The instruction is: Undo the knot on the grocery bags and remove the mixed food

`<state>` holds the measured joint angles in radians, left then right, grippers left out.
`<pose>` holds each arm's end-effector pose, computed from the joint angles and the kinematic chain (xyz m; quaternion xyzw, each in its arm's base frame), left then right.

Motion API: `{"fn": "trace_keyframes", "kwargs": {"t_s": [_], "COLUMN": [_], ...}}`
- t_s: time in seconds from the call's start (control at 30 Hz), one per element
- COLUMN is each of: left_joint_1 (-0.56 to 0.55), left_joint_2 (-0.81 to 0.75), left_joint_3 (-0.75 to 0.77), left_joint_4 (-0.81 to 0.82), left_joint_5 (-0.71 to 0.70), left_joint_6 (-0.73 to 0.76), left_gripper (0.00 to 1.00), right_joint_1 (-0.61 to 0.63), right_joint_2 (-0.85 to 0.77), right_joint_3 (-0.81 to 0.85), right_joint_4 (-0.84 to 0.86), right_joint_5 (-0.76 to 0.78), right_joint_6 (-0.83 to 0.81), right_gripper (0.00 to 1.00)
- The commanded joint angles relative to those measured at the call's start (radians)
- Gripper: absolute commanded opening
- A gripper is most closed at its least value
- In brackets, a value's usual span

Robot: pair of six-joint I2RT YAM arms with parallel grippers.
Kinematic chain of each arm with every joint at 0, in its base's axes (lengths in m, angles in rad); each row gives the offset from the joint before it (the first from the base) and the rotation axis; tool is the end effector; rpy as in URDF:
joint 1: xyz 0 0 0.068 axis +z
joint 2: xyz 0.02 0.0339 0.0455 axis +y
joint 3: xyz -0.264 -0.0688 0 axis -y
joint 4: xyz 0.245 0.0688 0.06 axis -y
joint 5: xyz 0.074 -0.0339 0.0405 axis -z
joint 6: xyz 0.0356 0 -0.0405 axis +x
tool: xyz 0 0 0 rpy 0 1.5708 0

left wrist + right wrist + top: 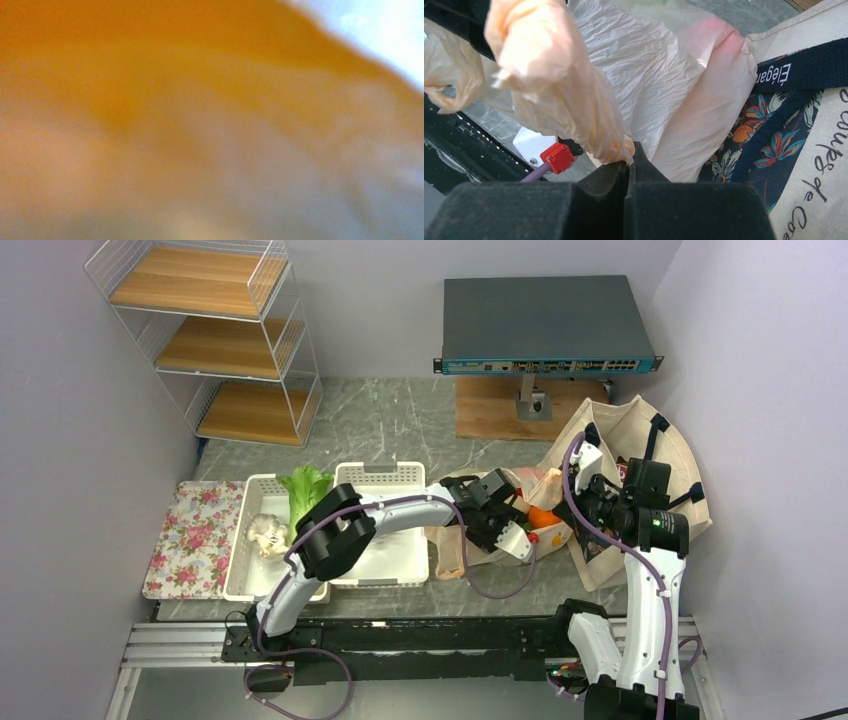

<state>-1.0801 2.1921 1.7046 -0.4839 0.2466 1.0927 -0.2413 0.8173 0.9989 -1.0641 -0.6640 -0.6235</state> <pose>0.2183 -0.4270 0.1768 0.8560 0.4094 -0.1157 0.2937 0.1357 -0.0108 0.3305 -0.2770 0.8529 0.1449 0.4182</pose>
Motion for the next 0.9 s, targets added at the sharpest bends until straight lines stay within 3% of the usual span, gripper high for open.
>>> {"fn": "trace_keyframes", "kwargs": {"t_s": [0.0, 0.27, 0.7, 0.87], "left_joint_1": [0.023, 0.025, 0.064, 0.065], "left_joint_2": [-0.058, -0.255, -0.529, -0.611], "left_joint_3": [0.000, -0.053, -0.215, -0.217], "left_joint_4": [-0.100, 0.088, 0.511, 0.569], "left_joint_5": [0.019, 0.092, 0.355, 0.355], "left_joint_6": [-0.059, -0.282, -0.643, -0.708], "left_gripper": [0.49, 0.00, 0.00, 0.00], "right_joint_1": [0.002, 0.002, 0.002, 0.001], "right_joint_2": [-0.006, -0.015, 0.013, 0.025], "right_joint_3": [-0.012, -0.033, -0.018, -0.023], "right_joint_4": [0.048, 0.102, 0.222, 0.263], "right_joint_5": [0.005, 0.012, 0.001, 0.024], "right_joint_6": [0.008, 0.059, 0.220, 0.266], "right_gripper": [0.00, 0.00, 0.00, 0.00]}}
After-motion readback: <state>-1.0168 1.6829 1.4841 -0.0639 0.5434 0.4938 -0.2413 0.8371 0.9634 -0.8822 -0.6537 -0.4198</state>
